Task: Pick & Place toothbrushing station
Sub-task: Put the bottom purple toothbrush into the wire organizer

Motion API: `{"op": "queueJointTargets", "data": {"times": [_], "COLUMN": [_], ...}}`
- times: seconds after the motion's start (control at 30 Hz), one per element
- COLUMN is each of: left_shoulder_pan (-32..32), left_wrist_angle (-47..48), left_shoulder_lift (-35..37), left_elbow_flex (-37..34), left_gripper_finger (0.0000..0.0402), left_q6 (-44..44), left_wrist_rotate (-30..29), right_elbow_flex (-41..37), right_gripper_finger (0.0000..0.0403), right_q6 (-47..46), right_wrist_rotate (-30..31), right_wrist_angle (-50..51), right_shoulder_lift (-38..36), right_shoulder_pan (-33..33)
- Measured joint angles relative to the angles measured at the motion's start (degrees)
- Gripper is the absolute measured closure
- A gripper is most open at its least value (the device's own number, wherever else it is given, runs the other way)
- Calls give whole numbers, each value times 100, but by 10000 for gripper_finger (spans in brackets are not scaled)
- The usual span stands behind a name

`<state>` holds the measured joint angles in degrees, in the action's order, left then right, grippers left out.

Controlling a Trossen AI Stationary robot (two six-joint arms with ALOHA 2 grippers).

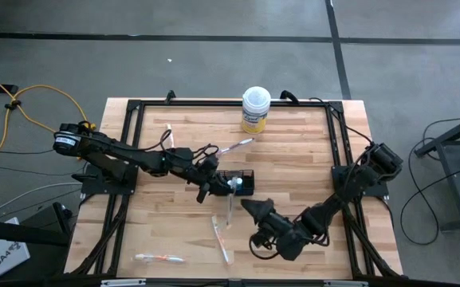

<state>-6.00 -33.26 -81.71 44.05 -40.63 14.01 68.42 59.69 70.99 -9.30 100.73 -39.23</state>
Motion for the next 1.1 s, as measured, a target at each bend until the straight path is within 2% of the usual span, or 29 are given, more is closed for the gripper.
{"op": "queueJointTargets", "data": {"times": [0.13,0.33,0.43,0.6,0.93,1.1], "left_shoulder_pan": [0,-19,-113,-565,-2080,-2594], "left_wrist_angle": [0,68,367,850,707,521], "left_shoulder_lift": [113,604,843,1149,1187,1176], "left_elbow_flex": [0,2,2,2,2,2], "left_gripper_finger": [398,398,398,398,398,398], "left_q6": [314,1047,1434,2148,3138,3355], "left_wrist_rotate": [-187,-286,-723,-2244,-5740,-6979], "right_elbow_flex": [0,0,0,0,0,0], "right_gripper_finger": [298,298,298,298,298,298], "right_q6": [-656,-1563,-1834,-2436,-3300,-3465], "right_wrist_rotate": [381,438,523,656,513,491], "right_wrist_angle": [6,8,24,220,602,608], "right_shoulder_lift": [0,0,0,0,0,0], "right_shoulder_pan": [-54,-54,-54,-54,-52,-38]}}
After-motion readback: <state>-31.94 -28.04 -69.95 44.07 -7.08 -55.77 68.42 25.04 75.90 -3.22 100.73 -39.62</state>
